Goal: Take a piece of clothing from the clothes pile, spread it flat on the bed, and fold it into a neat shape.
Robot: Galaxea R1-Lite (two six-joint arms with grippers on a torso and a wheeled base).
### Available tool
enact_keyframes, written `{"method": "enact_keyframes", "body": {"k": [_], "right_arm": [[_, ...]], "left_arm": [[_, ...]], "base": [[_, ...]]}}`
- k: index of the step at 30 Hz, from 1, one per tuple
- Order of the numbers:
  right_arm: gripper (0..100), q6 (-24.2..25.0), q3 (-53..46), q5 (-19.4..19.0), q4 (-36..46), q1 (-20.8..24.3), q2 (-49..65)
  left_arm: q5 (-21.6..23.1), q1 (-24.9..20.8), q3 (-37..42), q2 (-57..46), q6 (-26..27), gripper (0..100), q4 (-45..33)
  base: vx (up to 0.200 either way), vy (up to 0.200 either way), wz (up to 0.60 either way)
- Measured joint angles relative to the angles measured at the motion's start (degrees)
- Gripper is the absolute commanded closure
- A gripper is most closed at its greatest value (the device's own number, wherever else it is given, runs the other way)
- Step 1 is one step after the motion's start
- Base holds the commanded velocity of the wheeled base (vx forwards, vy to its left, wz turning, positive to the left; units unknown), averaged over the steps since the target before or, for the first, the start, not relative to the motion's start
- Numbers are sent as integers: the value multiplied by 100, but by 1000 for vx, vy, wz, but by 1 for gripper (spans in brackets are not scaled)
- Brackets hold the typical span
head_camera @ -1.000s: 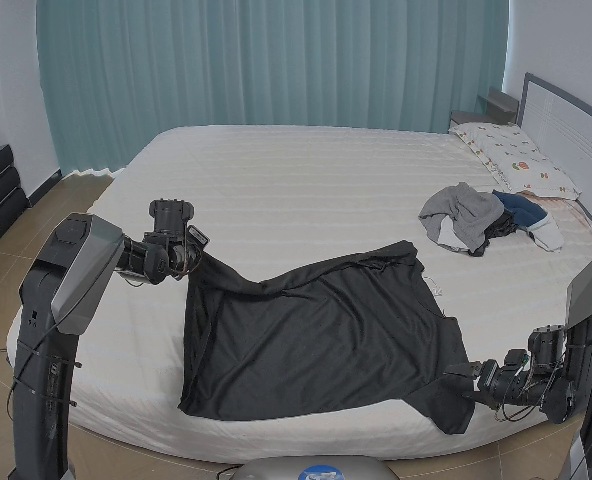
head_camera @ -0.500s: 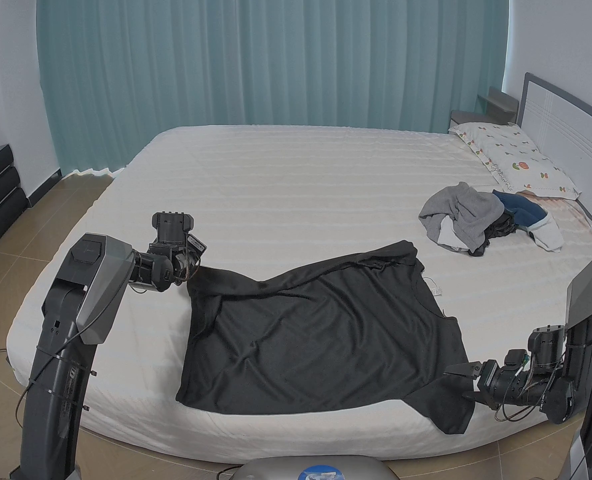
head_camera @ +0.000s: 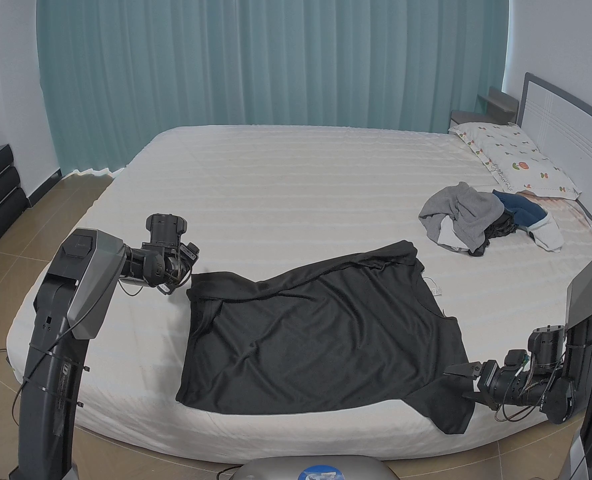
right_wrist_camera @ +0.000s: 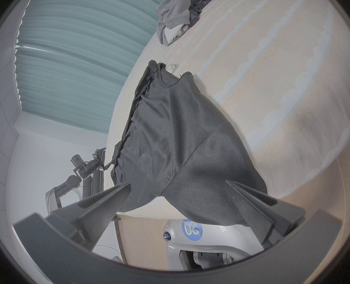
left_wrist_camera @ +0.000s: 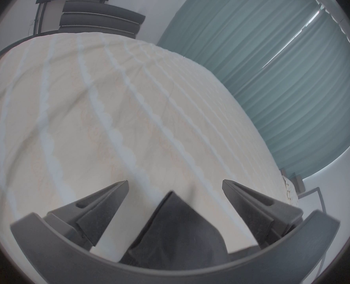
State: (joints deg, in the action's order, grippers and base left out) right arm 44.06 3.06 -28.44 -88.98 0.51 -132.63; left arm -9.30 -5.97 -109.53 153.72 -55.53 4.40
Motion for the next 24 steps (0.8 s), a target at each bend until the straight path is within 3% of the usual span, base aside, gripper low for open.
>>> {"method": "enact_keyframes", "body": {"k": [18, 19, 24], "right_arm": [[0, -2, 0, 0, 0, 0, 0], [0, 0, 0, -2, 0, 0, 0], [0, 0, 5, 0, 2, 0, 0]], "left_arm": [[129, -510, 945, -538, 323, 0, -323], [132, -516, 958, -546, 325, 100, -325], [123, -500, 926, -540, 345, 100, -310]], "base": [[0, 0, 0], [0, 0, 0], [0, 0, 0]]}}
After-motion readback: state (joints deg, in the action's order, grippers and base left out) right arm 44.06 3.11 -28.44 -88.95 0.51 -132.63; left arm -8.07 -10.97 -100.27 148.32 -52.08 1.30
